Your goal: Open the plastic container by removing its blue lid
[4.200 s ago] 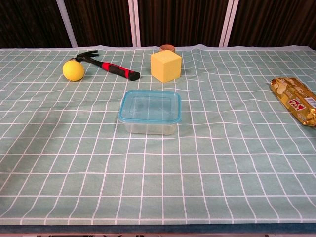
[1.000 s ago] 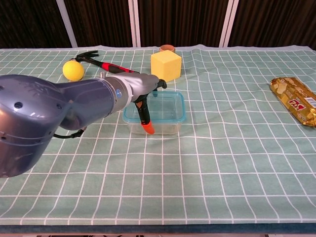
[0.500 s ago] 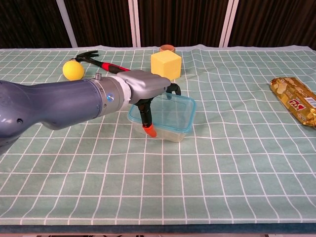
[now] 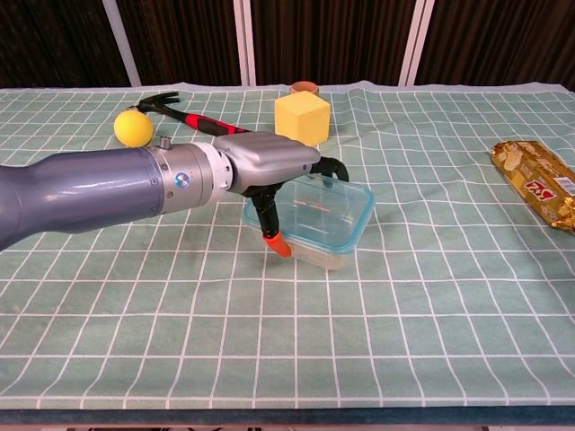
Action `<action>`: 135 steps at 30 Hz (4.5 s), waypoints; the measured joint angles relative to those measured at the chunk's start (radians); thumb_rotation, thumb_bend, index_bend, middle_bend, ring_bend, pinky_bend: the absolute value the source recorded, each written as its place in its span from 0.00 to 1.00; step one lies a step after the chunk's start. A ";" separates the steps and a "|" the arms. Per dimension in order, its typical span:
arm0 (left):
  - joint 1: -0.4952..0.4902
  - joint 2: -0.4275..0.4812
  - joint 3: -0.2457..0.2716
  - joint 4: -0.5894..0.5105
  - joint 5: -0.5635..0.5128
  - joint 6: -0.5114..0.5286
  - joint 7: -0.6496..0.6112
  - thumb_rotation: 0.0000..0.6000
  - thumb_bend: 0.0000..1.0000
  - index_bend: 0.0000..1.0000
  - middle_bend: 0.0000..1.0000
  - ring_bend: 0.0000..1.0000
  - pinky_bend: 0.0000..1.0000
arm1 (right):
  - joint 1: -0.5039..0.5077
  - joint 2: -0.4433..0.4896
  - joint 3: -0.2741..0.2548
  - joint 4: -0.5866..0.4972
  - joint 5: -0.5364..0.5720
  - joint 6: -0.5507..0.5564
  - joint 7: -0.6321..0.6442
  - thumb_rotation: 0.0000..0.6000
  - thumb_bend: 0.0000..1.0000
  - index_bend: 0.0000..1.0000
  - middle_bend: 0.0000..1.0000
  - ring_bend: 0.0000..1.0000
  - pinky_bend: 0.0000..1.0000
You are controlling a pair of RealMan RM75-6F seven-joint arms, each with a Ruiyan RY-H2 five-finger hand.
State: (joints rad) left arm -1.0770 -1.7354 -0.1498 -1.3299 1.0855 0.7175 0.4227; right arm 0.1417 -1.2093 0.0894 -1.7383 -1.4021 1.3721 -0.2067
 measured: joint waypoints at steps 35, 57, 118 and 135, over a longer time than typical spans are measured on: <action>-0.015 -0.051 -0.004 0.003 -0.037 0.007 0.009 1.00 0.07 0.19 0.29 0.28 0.44 | 0.176 -0.507 0.027 0.006 0.114 -0.123 -0.352 1.00 0.26 0.00 0.00 0.00 0.00; -0.024 -0.037 -0.002 -0.071 -0.123 0.035 0.081 1.00 0.07 0.19 0.29 0.28 0.44 | 0.203 -0.578 0.058 0.016 0.185 -0.106 -0.371 1.00 0.26 0.00 0.00 0.00 0.00; -0.064 -0.043 0.012 -0.093 -0.209 0.014 0.109 1.00 0.07 0.19 0.27 0.28 0.45 | 0.203 -0.633 0.098 0.018 0.310 -0.081 -0.197 1.00 0.26 0.00 0.00 0.00 0.00; -0.093 -0.035 0.021 -0.107 -0.242 0.009 0.130 1.00 0.07 0.19 0.29 0.29 0.48 | 0.201 -0.677 0.099 0.074 0.237 -0.058 -0.100 1.00 0.26 0.00 0.00 0.00 0.00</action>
State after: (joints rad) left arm -1.1696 -1.7701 -0.1291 -1.4366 0.8437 0.7268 0.5529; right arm 0.3429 -1.8862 0.1887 -1.6639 -1.1646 1.3143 -0.3068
